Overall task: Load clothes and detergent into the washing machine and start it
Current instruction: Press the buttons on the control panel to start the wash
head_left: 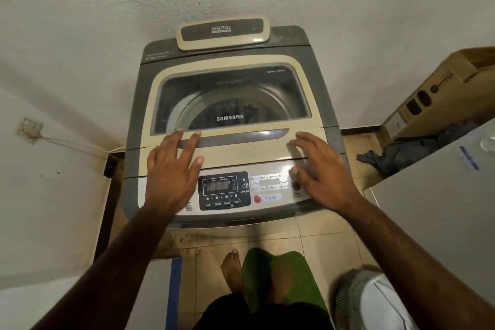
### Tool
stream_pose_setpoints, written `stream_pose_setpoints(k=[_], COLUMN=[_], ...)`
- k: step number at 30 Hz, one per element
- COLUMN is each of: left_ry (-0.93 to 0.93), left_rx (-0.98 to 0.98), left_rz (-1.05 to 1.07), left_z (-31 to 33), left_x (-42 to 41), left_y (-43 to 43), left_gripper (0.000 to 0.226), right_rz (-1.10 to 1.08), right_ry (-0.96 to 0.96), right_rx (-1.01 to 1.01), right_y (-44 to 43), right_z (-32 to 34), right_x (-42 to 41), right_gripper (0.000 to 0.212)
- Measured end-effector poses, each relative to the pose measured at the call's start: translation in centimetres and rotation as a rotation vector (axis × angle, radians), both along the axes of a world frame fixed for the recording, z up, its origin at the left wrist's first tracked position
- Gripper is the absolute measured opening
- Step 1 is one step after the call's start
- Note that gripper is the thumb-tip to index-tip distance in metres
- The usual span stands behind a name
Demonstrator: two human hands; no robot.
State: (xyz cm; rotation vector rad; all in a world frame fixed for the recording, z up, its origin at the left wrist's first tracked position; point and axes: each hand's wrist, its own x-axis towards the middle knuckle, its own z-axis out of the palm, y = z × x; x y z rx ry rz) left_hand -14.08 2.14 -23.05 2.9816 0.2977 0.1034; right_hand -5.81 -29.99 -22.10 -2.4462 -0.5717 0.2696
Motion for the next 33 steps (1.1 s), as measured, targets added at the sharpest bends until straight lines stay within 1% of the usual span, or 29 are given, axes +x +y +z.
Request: stream_pose_setpoints(k=[4, 7, 11, 16, 19, 23, 28, 33], left_ry=[-0.083, -0.128, -0.197, -0.216, -0.228, -0.230, -0.246, -0.255], left_rx=[-0.016, -0.020, -0.051, -0.044, -0.044, -0.023, -0.026, -0.029], left_rz=[0.018, 0.027, 0.031, 0.118, 0.175, 0.189, 0.176, 0.180], left_z=[-1.0, -1.3, -1.7, -2.2, -2.4, -2.3, -2.4, -2.5], left_x=[-0.2, -0.2, 0.0, 0.2, 0.2, 0.3, 0.4, 0.4], left_y=[-0.2, -0.1, 0.2, 0.3, 0.4, 0.2, 0.5, 0.4], left_gripper=[0.057, 0.055, 0.052, 0.054, 0.057, 0.057, 0.057, 0.058], right_rz=[-0.023, -0.015, -0.061, -0.136, -0.137, -0.159, -0.160, -0.187], right_ry=[0.021, -0.019, -0.072, -0.116, -0.155, -0.233, -0.306, -0.361], right_rx=[0.030, -0.004, -0.012, 0.010, 0.021, 0.014, -0.058, -0.061], right_y=[-2.3, -3.1, -3.8, -4.2, -4.1, -4.1, -3.8, -3.5], right_z=[-1.0, -2.0, -3.2, -4.1, -4.5, -5.6, -6.5, -6.9], right_x=[-1.6, -2.9, -4.4, -5.3, -5.6, -6.4, -6.8, -6.9], right_gripper=[0.062, 0.063, 0.060, 0.055, 0.044, 0.033, 0.035, 0.037])
